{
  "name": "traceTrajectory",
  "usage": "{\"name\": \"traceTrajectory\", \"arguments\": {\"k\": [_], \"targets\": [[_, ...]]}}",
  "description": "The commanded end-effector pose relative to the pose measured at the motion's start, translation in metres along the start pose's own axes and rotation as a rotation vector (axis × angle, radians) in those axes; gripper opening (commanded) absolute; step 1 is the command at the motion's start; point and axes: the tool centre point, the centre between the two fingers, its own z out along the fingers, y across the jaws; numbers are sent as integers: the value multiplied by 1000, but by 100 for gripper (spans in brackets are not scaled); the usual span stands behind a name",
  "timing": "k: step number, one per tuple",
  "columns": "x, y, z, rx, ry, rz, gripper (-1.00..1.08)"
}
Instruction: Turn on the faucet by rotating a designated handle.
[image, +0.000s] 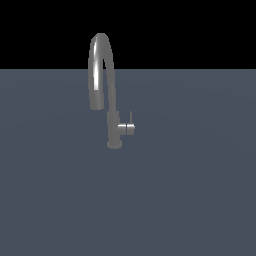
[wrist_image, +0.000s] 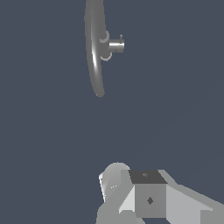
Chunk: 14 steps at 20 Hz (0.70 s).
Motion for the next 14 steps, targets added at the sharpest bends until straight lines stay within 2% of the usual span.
{"name": "traceTrajectory", "arguments": {"k": [1, 8, 14], "targets": [[0, 0, 0, 0, 0, 0, -100], [7, -1, 1, 16, -16, 16, -100], [23, -3, 4, 56, -54, 56, -100]]}}
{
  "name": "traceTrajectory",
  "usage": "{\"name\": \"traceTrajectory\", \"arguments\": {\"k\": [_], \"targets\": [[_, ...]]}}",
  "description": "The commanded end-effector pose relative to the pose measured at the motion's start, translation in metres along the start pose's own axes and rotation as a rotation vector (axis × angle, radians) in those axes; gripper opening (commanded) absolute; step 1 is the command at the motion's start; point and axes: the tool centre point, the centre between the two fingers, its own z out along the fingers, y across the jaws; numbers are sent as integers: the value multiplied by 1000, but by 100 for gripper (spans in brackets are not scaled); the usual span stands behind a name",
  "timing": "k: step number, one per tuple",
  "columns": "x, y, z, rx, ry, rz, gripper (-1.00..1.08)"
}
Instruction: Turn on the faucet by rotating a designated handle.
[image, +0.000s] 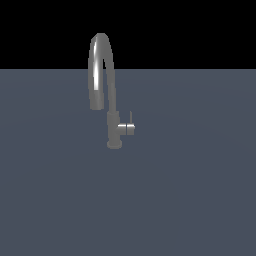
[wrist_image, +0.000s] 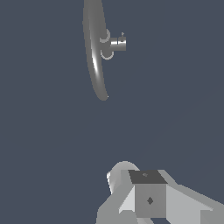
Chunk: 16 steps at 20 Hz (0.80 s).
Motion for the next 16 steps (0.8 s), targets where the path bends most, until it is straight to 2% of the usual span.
{"name": "traceTrajectory", "arguments": {"k": [1, 6, 16], "targets": [[9, -1, 2, 20, -20, 21, -100], [32, -4, 7, 77, -75, 77, -100], [91, -7, 24, 221, -214, 219, -100]]}}
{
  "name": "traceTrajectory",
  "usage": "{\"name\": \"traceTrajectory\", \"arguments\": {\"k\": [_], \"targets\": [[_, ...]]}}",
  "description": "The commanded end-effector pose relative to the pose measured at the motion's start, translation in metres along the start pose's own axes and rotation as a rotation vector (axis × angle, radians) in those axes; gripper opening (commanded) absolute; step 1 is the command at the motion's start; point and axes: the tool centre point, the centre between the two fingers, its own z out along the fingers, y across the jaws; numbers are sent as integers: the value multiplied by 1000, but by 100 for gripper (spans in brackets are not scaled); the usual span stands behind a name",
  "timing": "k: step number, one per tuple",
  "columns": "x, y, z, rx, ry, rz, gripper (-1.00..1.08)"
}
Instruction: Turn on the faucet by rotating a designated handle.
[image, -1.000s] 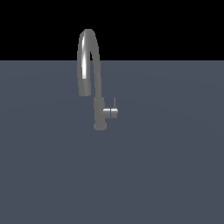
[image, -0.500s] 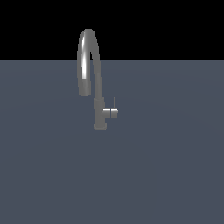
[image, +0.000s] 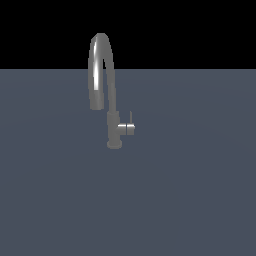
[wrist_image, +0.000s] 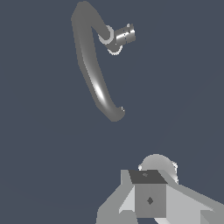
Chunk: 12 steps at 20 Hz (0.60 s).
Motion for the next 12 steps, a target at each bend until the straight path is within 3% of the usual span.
{"name": "traceTrajectory", "arguments": {"k": [1, 12], "targets": [[16, -2, 3, 38, -36, 37, -100], [86, -7, 21, 210, -200, 204, -100]]}}
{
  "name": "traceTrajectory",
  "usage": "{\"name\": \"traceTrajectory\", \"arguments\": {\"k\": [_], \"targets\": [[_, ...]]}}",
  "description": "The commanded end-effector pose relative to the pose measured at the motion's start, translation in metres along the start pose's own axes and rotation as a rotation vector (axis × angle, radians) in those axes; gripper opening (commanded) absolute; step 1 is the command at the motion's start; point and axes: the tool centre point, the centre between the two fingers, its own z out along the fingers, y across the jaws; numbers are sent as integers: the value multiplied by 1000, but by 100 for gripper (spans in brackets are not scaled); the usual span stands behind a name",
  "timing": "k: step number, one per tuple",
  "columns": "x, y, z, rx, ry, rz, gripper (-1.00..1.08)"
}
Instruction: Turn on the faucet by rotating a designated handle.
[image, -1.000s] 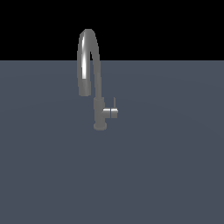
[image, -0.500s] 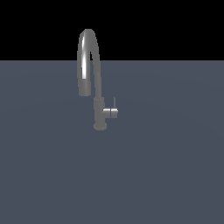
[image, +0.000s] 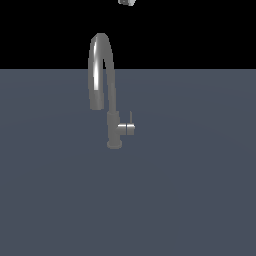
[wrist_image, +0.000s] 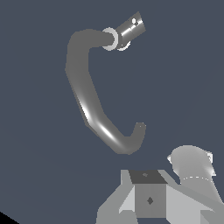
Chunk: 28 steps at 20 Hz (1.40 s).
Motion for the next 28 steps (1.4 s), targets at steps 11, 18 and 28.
{"name": "traceTrajectory", "arguments": {"k": [11, 18, 28], "targets": [[85, -7, 20, 213, -202, 202, -100], [135, -5, 41, 345, -327, 325, -100], [207, 2, 87, 559, -531, 528, -100]]}}
